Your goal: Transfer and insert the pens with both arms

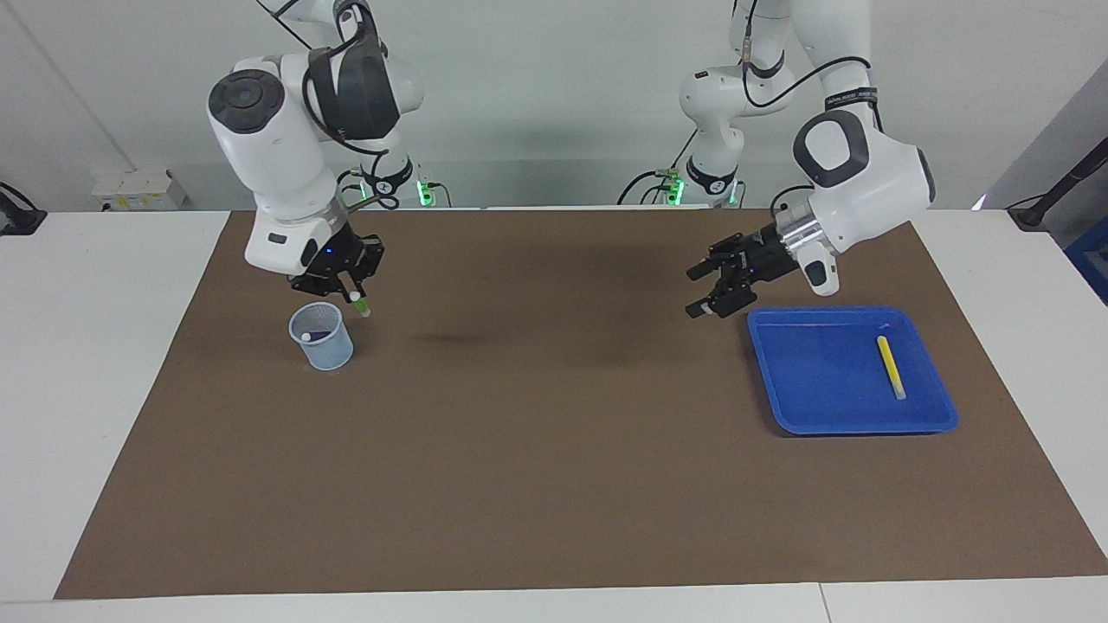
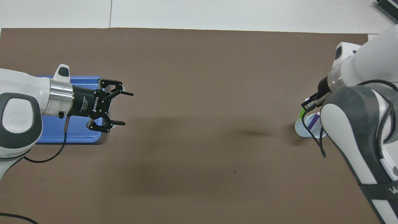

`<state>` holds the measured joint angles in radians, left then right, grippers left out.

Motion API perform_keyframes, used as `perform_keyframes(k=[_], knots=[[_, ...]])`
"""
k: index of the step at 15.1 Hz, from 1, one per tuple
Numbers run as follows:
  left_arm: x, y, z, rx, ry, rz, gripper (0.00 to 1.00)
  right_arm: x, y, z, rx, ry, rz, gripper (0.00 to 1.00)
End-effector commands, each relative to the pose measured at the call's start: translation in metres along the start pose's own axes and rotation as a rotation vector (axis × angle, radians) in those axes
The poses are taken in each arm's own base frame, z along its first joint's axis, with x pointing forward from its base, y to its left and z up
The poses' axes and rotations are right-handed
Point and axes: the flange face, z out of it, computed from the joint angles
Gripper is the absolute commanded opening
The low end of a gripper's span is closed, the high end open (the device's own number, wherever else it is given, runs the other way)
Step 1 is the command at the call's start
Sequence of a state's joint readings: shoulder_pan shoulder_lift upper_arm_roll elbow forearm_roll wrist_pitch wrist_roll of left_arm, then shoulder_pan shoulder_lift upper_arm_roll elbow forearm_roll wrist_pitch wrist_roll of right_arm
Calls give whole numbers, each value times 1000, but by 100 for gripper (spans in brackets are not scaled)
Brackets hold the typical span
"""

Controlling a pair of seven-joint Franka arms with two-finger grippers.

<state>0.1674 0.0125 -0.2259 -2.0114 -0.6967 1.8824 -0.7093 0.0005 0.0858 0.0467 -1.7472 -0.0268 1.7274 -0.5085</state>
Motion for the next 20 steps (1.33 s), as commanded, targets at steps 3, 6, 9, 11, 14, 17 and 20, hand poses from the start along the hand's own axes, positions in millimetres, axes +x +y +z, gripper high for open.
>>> perform_keyframes(k=[3,6,9,11,14,17,20], knots=[[42,-52,-44,177,144,356,100,-33,-4,38,-44,13,-45,0],[81,-84,-79,318,218,649,100,-37,1,52,-52,28,-54,0],[105,-97,-100,431,288,835,100,-38,0,52,-51,26,-52,95],[115,-99,-103,529,317,950,100,-39,2,43,-44,34,-40,100],[139,-103,-101,572,313,1058,100,-22,-21,1,18,78,13,100],[171,-107,-93,582,303,1105,100,5,-69,-29,166,175,132,100],[201,-108,-74,595,318,1121,100,36,-129,-51,280,252,294,100]])
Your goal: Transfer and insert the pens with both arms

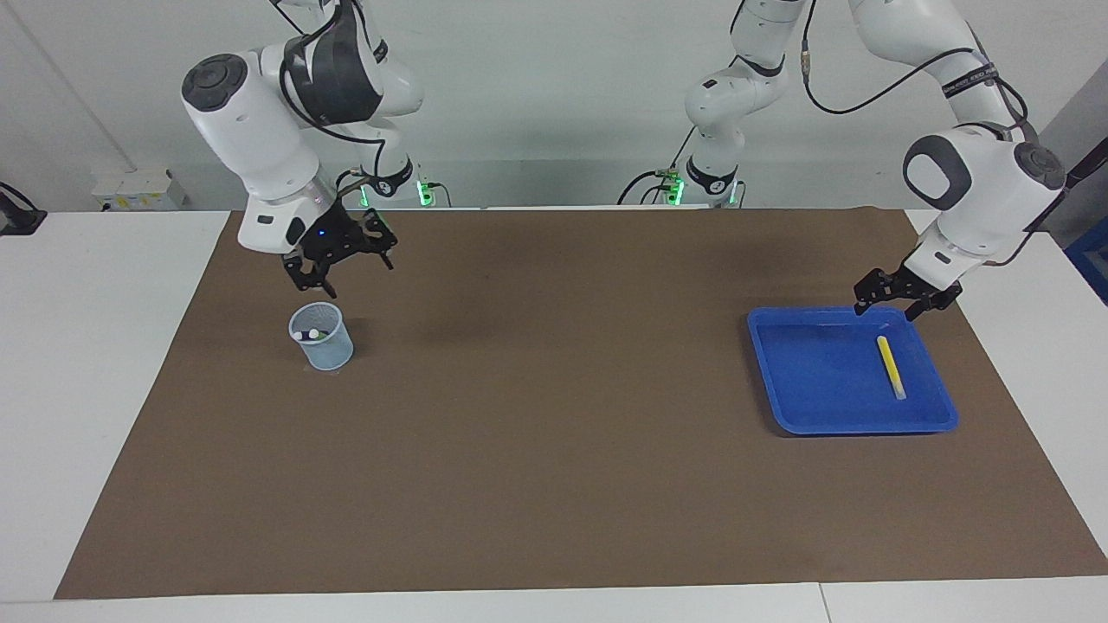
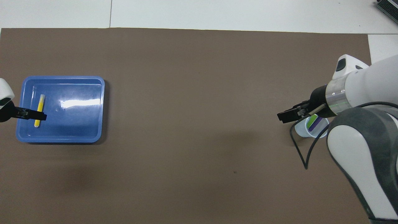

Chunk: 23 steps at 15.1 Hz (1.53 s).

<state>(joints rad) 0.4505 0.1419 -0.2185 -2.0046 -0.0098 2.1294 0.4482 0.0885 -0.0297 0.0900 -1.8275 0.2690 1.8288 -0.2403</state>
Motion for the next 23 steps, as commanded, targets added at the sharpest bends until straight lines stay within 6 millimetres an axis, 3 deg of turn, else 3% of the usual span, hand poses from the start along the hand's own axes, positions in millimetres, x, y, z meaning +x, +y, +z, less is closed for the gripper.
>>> perform_keyframes(k=[1,3,5,11,16,17,18,21,22,23], knots=[[17,-17,29,21,24,25,100,19,-53,-4,72,78,151,100],[24,-30,46,41,37,30,99,28,-90,1,95,144,211,100],[31,-37,52,50,37,39,97,28,-111,12,109,164,310,100],[37,-48,81,43,60,26,88,32,-146,17,189,203,430,100],[31,-55,94,43,70,12,81,33,-150,16,212,207,460,100],[30,-56,95,44,73,7,75,33,-150,16,211,206,460,100],[28,-58,96,44,73,3,62,33,-150,16,212,207,460,100],[30,-56,95,44,74,1,13,33,-150,17,211,206,462,100],[30,-56,96,44,74,1,2,33,-151,16,212,208,462,100],[31,-56,95,45,76,2,0,33,-150,15,214,209,470,100]])
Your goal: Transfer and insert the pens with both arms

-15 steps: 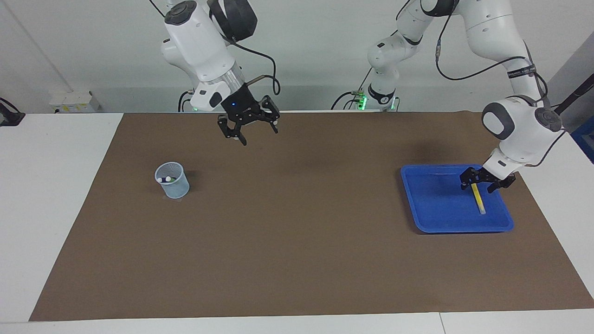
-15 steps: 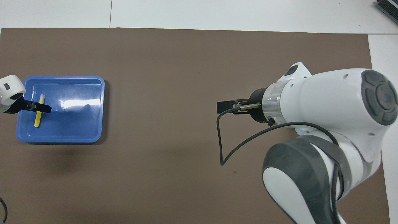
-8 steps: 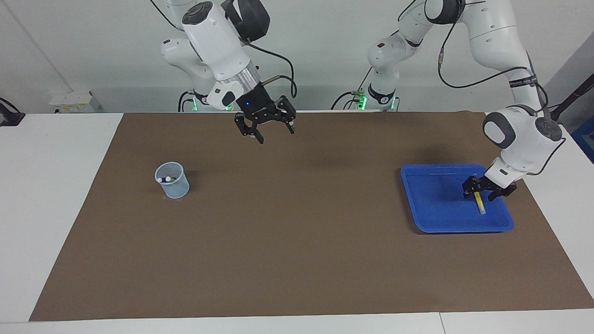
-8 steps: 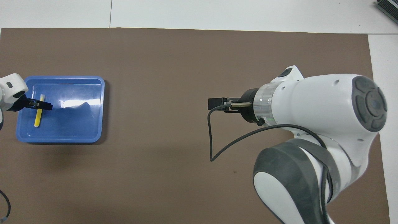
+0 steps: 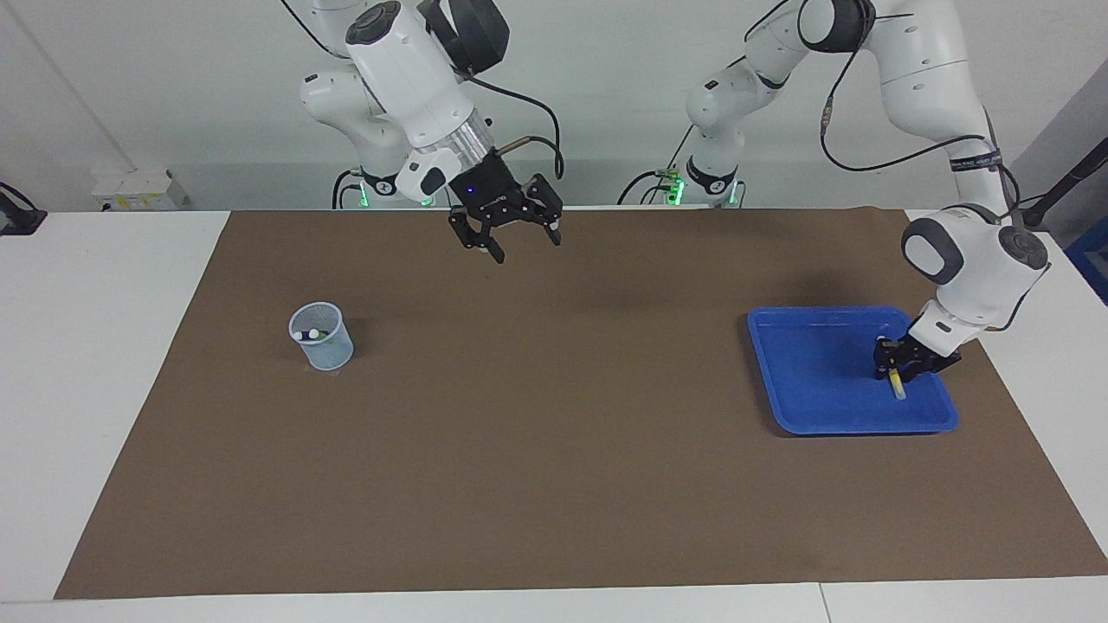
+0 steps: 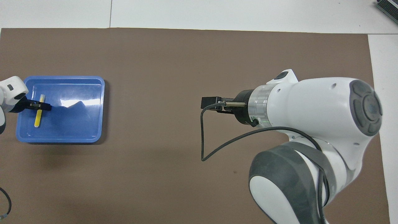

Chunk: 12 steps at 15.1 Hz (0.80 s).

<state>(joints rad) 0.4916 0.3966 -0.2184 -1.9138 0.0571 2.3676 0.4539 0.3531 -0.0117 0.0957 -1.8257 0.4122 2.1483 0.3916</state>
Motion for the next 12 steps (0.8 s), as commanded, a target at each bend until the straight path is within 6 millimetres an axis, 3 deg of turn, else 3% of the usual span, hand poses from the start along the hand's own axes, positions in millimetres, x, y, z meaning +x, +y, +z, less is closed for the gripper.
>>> perform_keyframes(k=[1,5,7,9,12], knots=[[-1,-1,6,12,3,9,0,0,-1,1,22,5,34,100],[3,2,3,6,-1,-19,0,0,-2,-1,27,10,38,100],[15,10,-10,-12,-33,-97,0,-1,-9,-1,33,10,59,100],[41,37,-37,-25,-84,-167,0,-2,-17,-1,41,12,94,100],[59,75,-62,-32,-128,-285,0,-2,-28,-2,59,27,147,100]])
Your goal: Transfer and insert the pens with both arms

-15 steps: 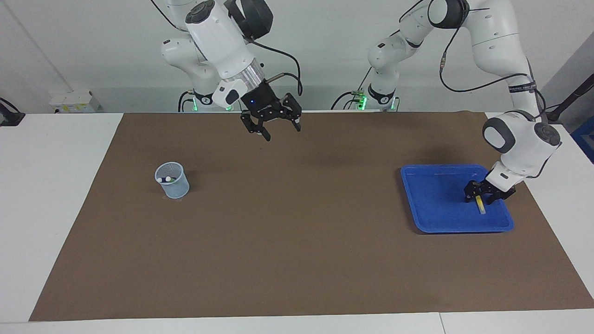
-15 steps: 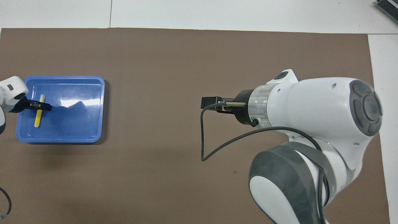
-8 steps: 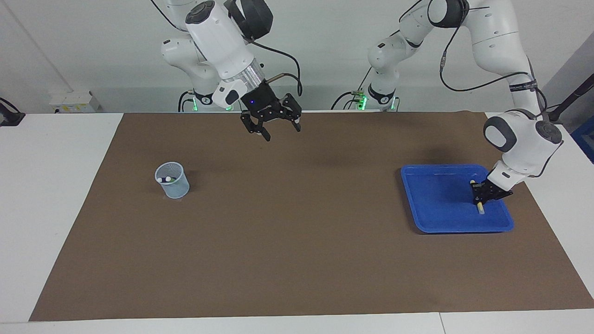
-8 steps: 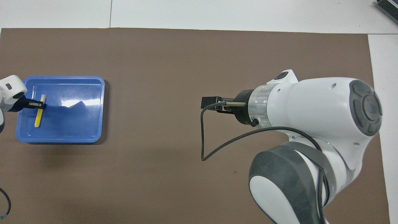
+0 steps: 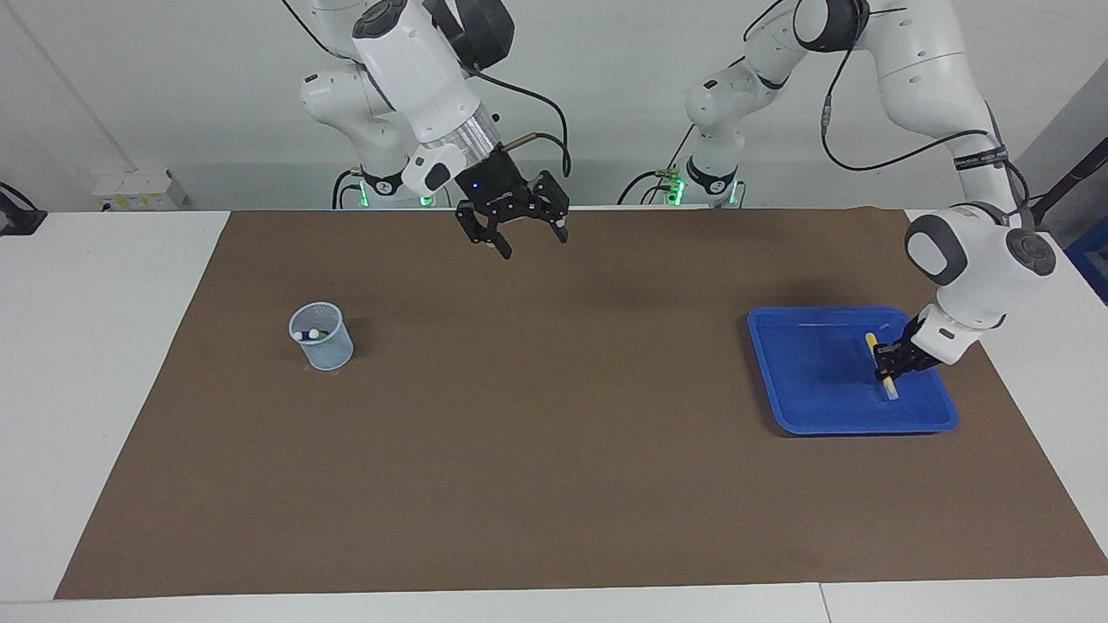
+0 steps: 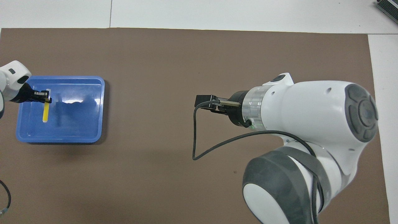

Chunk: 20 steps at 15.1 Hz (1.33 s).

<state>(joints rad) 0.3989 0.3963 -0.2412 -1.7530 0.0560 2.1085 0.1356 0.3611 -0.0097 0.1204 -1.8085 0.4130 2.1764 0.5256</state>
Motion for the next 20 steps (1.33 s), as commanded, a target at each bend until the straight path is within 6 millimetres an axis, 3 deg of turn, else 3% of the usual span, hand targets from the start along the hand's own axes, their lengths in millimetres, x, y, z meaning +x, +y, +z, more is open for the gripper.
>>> perform_keyframes(k=[1,5,9,11,13,16,20], knots=[[5,32,-19,-24,-44,-126,0,-1,-15,2,39,0,46,100],[-9,88,-69,-189,-88,-426,0,-4,-24,4,63,24,63,100],[-29,171,-113,-296,-204,-785,0,-15,-51,5,188,33,149,100],[-40,197,-132,-340,-272,-927,0,-16,-55,8,201,46,146,97],[-50,218,-144,-395,-382,-1069,0,-15,-58,6,216,76,125,95],[-61,237,-153,-459,-530,-1191,0,-34,-73,14,198,76,10,93],[-79,263,-148,-518,-685,-1290,0,-38,-83,9,211,88,-37,93]])
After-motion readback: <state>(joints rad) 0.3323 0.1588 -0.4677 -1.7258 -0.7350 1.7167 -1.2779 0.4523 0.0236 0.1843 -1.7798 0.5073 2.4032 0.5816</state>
